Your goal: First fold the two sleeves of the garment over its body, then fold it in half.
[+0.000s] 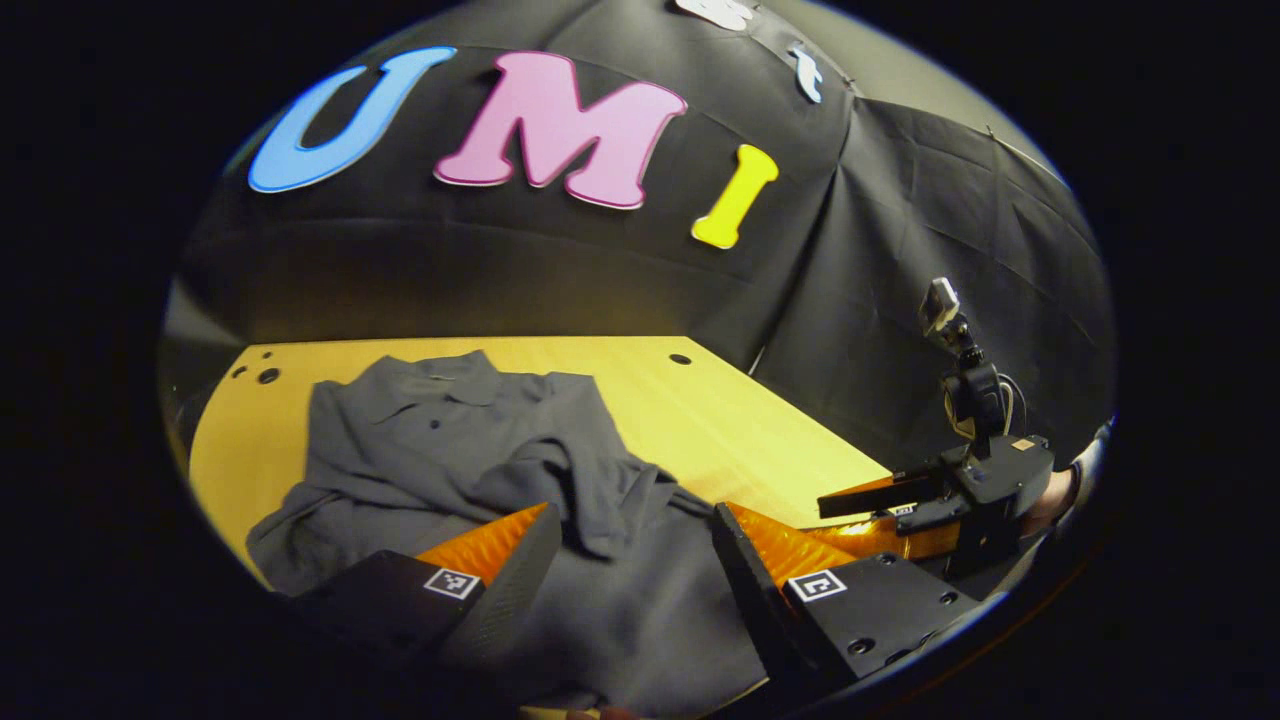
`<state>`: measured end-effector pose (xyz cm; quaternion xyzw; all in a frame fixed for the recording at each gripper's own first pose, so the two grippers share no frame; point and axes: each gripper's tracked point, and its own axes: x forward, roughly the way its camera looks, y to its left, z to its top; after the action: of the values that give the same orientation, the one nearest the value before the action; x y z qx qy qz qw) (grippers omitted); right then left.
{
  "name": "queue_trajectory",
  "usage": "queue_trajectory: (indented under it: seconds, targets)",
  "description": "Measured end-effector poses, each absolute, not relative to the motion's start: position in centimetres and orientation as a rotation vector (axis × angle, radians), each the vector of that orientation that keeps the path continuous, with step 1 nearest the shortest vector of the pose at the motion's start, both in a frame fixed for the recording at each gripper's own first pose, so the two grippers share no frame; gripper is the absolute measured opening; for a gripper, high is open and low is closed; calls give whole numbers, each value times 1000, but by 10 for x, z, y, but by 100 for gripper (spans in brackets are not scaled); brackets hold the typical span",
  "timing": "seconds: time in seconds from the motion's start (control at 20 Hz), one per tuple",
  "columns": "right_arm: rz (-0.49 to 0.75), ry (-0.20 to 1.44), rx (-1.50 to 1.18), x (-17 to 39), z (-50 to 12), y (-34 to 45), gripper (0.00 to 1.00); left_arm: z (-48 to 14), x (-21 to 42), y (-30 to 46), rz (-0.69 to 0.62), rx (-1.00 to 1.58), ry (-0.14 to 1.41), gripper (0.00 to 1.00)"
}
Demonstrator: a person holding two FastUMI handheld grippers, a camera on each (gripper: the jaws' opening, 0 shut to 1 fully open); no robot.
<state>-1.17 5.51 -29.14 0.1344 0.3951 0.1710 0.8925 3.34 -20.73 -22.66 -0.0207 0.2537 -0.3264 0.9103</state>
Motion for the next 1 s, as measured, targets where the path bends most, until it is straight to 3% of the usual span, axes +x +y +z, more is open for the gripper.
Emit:
queue_trajectory:
  seconds: [0.55,0.75,1.0]
  targets:
    - [338,935,207,-67,-321,65,99,-287,-35,-10,-311,61,746,95]
    - [305,977,214,-79,-336,69,99,-312,-41,26,-236,62,814,95]
    - [293,988,201,-72,-349,83,99,-336,-23,35,-234,107,861,95]
